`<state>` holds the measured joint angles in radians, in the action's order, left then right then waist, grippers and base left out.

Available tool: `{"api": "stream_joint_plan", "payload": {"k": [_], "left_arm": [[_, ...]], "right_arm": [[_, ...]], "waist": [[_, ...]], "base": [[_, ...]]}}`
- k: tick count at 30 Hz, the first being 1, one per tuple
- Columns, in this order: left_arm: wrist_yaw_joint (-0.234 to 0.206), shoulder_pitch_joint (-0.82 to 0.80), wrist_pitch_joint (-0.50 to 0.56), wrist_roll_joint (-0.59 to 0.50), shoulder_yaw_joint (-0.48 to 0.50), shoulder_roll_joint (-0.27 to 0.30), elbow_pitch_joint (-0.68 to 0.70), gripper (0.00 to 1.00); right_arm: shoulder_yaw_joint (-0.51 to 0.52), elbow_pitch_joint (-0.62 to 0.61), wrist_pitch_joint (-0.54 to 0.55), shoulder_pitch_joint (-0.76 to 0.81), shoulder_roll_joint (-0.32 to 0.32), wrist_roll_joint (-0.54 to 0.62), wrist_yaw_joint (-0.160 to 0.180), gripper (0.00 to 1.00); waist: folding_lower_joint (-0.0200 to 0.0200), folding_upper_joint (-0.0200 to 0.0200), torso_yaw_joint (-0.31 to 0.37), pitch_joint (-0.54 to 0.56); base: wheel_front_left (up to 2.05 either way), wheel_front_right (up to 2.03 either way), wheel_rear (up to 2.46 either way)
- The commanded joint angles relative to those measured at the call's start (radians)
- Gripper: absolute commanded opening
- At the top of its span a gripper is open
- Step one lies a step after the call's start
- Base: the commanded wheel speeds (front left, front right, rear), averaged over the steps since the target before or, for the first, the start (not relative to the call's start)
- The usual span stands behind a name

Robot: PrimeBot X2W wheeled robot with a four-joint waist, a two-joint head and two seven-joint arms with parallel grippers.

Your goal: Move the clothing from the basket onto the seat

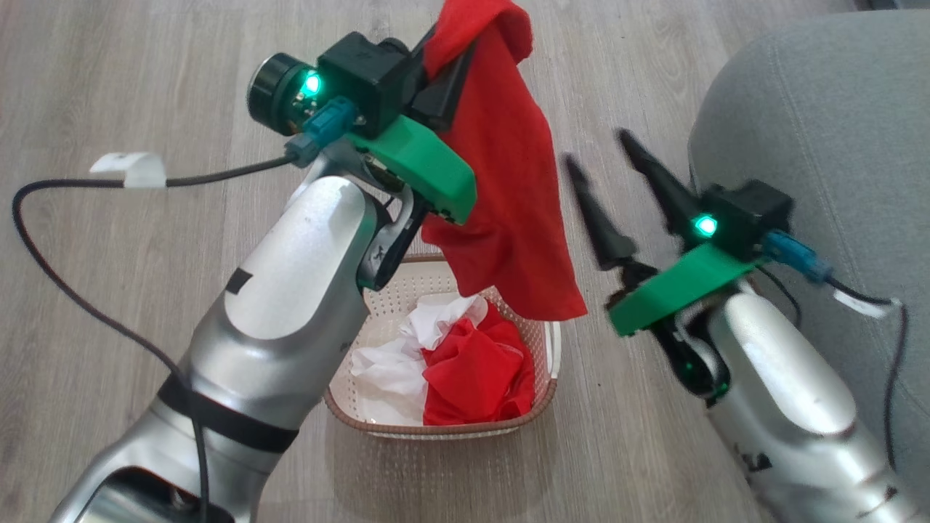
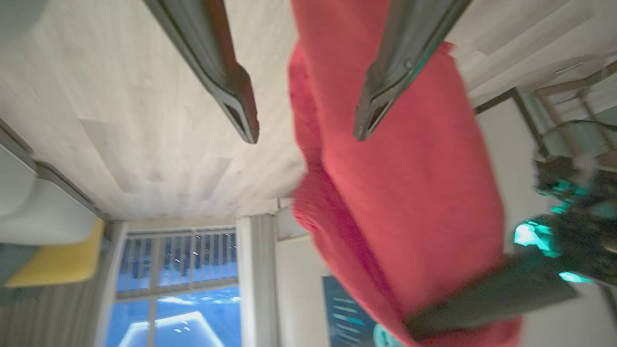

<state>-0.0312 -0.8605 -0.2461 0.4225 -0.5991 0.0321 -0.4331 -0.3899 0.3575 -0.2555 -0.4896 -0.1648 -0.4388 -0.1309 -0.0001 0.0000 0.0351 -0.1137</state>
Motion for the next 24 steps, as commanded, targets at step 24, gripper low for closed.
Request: {"api": "stream_joint_plan", "payload": {"k": [24], "left_arm": [[-0.002, -0.025, 0.011, 0.048, -0.087, 0.019, 0.094, 0.0]], "right_arm": [[-0.434, 0.225, -0.006, -0.377, -0.009, -0.167, 0.0, 1.0]], "waist": [[0.0001, 0.0, -0.083, -0.012]], "base": [[0.0, 0.0, 0.0]]}}
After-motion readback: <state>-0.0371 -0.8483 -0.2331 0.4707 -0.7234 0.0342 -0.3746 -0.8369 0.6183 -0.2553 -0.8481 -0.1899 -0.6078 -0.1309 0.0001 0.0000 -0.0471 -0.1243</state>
